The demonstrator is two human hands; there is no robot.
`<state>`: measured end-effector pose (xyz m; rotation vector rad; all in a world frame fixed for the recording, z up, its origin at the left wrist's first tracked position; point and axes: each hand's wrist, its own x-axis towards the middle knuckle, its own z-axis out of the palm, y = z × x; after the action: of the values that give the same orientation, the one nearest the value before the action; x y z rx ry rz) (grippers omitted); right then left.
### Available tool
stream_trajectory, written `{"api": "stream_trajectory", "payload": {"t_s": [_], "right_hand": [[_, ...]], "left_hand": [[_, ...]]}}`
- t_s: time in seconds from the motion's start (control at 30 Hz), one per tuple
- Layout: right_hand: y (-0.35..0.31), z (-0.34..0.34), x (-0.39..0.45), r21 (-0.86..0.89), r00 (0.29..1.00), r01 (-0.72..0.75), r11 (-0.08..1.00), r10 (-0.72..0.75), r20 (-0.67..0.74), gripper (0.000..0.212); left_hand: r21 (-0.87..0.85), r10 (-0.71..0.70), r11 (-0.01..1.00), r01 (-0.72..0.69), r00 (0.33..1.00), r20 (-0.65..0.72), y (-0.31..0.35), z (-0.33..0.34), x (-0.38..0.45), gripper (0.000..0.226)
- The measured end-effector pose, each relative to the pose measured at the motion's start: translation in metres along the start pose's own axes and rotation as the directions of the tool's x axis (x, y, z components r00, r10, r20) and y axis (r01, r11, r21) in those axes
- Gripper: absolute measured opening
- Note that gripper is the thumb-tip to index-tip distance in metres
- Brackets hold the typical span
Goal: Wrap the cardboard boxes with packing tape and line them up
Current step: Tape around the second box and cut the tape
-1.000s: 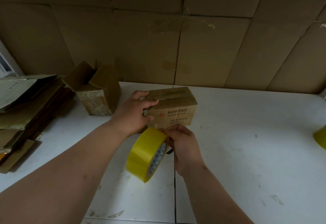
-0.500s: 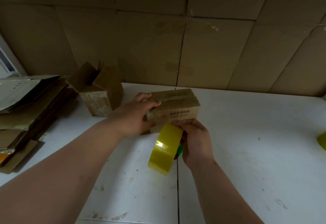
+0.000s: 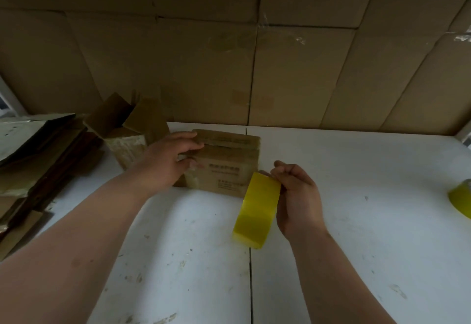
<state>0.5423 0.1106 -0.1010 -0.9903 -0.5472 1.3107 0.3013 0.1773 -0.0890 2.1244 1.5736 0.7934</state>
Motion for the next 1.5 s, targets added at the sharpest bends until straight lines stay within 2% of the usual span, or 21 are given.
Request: {"api": "stream_trajectory", "payload": {"t_s": [0.17, 0.27, 0.33, 0.43, 0.5, 0.6, 0.73, 0.8, 0.93, 0.97, 1.03, 1.13, 1.2, 1.33, 1.43, 1.5], "right_hand": [[0.006, 0.008, -0.007, -0.058, 0.982, -0.121, 0.991, 0.128, 0.136, 0.024], [0.011, 0.01, -0.013, -0.06, 0.958, -0.177, 0.982, 0.186, 0.216, 0.019], [0.015, 0.012, -0.017, -0.063, 0.935, -0.226, 0.972, 0.235, 0.266, 0.018], [0.023, 0.013, -0.022, -0.103, 0.926, -0.229, 0.968, 0.249, 0.284, 0.021], [0.023, 0.011, -0.023, -0.107, 0.933, -0.211, 0.972, 0.233, 0.276, 0.021], [0.015, 0.008, -0.024, -0.084, 0.938, -0.174, 0.981, 0.191, 0.29, 0.019], [0.003, 0.007, -0.029, -0.07, 0.934, -0.134, 0.988, 0.15, 0.323, 0.017], [0.001, 0.006, -0.032, -0.079, 0.93, -0.108, 0.991, 0.129, 0.343, 0.02], [0.001, 0.003, -0.035, -0.136, 0.916, -0.043, 0.99, 0.094, 0.39, 0.015], [0.002, 0.002, -0.035, -0.156, 0.915, -0.025, 0.988, 0.085, 0.395, 0.013], [0.002, -0.001, -0.036, -0.186, 0.914, 0.01, 0.983, 0.066, 0.4, 0.007], [0.0, -0.001, -0.038, -0.226, 0.913, 0.06, 0.972, 0.038, 0.407, 0.007], [-0.003, -0.001, -0.04, -0.256, 0.911, 0.095, 0.962, 0.02, 0.412, 0.008], [-0.002, -0.001, -0.048, -0.36, 0.918, 0.167, 0.918, -0.012, 0.396, 0.022], [-0.003, 0.002, -0.055, -0.462, 0.949, 0.176, 0.869, -0.025, 0.315, 0.008], [-0.004, 0.004, -0.058, -0.52, 0.956, 0.187, 0.834, -0.031, 0.293, 0.012]], "left_hand": [[0.013, -0.088, 0.996, 0.088, 0.996, -0.013, 0.003, -0.004, -0.008, 0.041], [0.205, -0.193, 0.959, 0.197, 0.98, -0.039, 0.017, -0.009, -0.006, 0.037], [0.321, -0.258, 0.915, 0.243, 0.966, 0.005, 0.031, -0.008, -0.006, 0.06], [0.399, -0.277, 0.892, 0.212, 0.954, 0.113, 0.048, 0.001, -0.013, 0.101], [0.314, -0.249, 0.929, 0.195, 0.958, 0.141, 0.052, 0.002, -0.017, 0.105], [0.115, -0.165, 0.983, 0.141, 0.958, 0.235, 0.054, -0.004, -0.017, 0.082], [0.191, -0.049, 0.982, -0.011, 0.95, 0.308, 0.06, 0.0, -0.016, 0.064], [0.158, -0.023, 0.987, -0.024, 0.957, 0.289, 0.065, 0.003, -0.02, 0.057], [-0.088, 0.038, 0.996, -0.029, 0.994, 0.105, 0.085, 0.003, -0.038, 0.025], [-0.119, 0.033, 0.993, -0.021, 0.994, 0.1, 0.091, 0.002, -0.042, 0.02], [-0.115, 0.017, 0.993, 0.003, 0.985, 0.173, 0.104, -0.002, -0.049, 0.018], [0.001, 0.003, 1.0, -0.004, 0.966, 0.257, 0.114, -0.002, -0.056, 0.015], [0.056, 0.006, 0.998, -0.02, 0.973, 0.229, 0.115, 0.001, -0.06, 0.007], [0.112, 0.032, 0.992, -0.052, 0.984, 0.175, 0.113, 0.001, -0.07, 0.014], [0.055, -0.008, 0.998, 0.004, 0.998, 0.06, 0.107, 0.003, -0.079, 0.017], [-0.001, -0.068, 0.998, 0.068, 0.997, -0.03, 0.102, 0.004, -0.085, 0.02]]}}
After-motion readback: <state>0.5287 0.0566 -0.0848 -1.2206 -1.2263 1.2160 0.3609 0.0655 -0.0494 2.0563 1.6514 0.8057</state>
